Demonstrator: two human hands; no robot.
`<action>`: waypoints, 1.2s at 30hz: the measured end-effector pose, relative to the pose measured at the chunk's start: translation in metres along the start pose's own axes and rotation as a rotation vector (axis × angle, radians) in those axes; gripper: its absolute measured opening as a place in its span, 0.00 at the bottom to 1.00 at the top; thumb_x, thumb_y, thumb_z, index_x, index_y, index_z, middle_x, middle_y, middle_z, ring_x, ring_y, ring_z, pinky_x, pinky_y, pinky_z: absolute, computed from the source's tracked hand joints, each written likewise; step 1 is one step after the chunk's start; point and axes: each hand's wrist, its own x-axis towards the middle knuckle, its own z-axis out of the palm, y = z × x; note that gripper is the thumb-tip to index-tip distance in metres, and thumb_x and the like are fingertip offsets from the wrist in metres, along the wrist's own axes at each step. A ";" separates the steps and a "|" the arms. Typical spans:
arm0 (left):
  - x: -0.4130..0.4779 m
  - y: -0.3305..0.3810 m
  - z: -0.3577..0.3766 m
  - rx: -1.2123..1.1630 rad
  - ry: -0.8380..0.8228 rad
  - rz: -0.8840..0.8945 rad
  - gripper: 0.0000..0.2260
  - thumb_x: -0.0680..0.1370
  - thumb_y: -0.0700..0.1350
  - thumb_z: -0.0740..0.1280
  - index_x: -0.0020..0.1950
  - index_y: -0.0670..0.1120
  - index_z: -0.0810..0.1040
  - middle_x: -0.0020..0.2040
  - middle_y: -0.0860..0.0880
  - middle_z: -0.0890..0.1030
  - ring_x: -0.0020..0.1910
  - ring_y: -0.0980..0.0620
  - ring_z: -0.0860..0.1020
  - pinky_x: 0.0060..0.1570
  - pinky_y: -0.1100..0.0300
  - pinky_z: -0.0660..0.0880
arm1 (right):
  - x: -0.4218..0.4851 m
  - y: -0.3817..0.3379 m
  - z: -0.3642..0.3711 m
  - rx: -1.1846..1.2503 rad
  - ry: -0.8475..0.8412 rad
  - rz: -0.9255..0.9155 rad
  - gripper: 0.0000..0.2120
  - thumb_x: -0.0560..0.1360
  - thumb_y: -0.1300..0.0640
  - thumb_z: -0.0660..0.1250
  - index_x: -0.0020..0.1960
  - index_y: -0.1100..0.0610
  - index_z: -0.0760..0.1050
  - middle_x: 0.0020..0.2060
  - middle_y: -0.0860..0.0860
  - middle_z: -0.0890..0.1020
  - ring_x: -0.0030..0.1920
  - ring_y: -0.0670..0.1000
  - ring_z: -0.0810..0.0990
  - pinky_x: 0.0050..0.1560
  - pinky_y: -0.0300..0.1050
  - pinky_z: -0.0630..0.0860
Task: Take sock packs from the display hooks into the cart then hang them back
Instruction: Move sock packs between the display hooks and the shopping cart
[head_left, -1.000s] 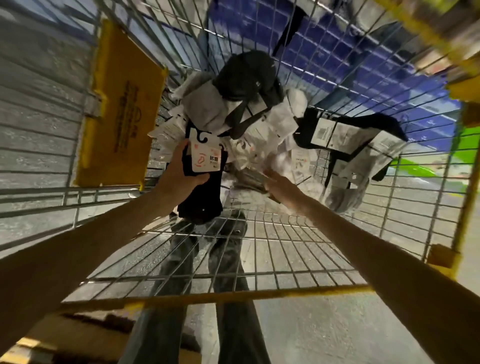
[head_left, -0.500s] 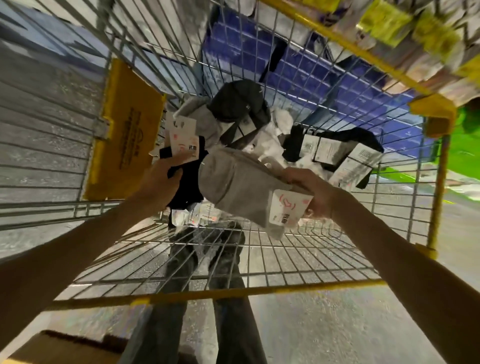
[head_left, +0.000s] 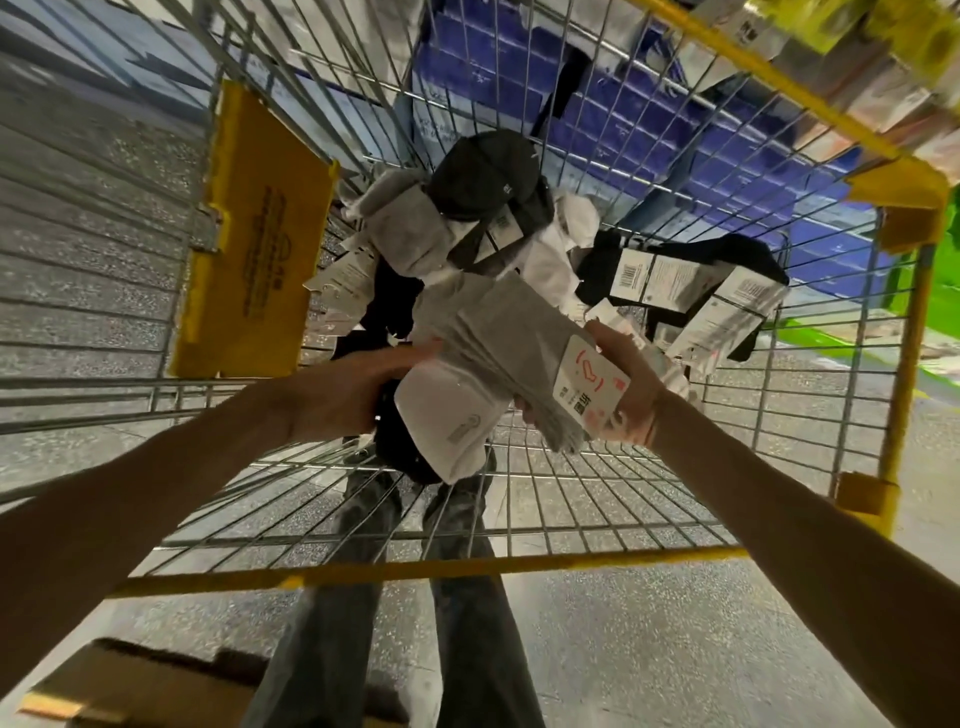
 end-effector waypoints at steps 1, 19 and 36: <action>0.000 -0.001 0.001 0.024 -0.010 -0.013 0.22 0.71 0.50 0.69 0.64 0.45 0.78 0.53 0.51 0.85 0.48 0.56 0.84 0.40 0.66 0.78 | 0.001 0.000 -0.001 0.005 0.031 -0.002 0.20 0.67 0.46 0.60 0.28 0.59 0.78 0.25 0.54 0.80 0.23 0.50 0.79 0.19 0.36 0.72; -0.063 0.073 0.010 0.164 0.528 0.302 0.19 0.68 0.48 0.76 0.57 0.47 0.83 0.55 0.49 0.85 0.57 0.45 0.81 0.59 0.48 0.77 | -0.086 -0.053 0.045 0.052 -0.026 -0.390 0.15 0.65 0.60 0.52 0.37 0.56 0.79 0.34 0.54 0.79 0.38 0.55 0.80 0.38 0.44 0.78; -0.236 0.267 0.180 0.233 0.329 0.779 0.15 0.75 0.37 0.72 0.61 0.48 0.81 0.54 0.52 0.85 0.52 0.56 0.84 0.46 0.63 0.80 | -0.321 -0.130 0.196 -0.145 -0.067 -0.821 0.13 0.75 0.59 0.63 0.57 0.60 0.78 0.53 0.59 0.82 0.52 0.57 0.83 0.62 0.60 0.74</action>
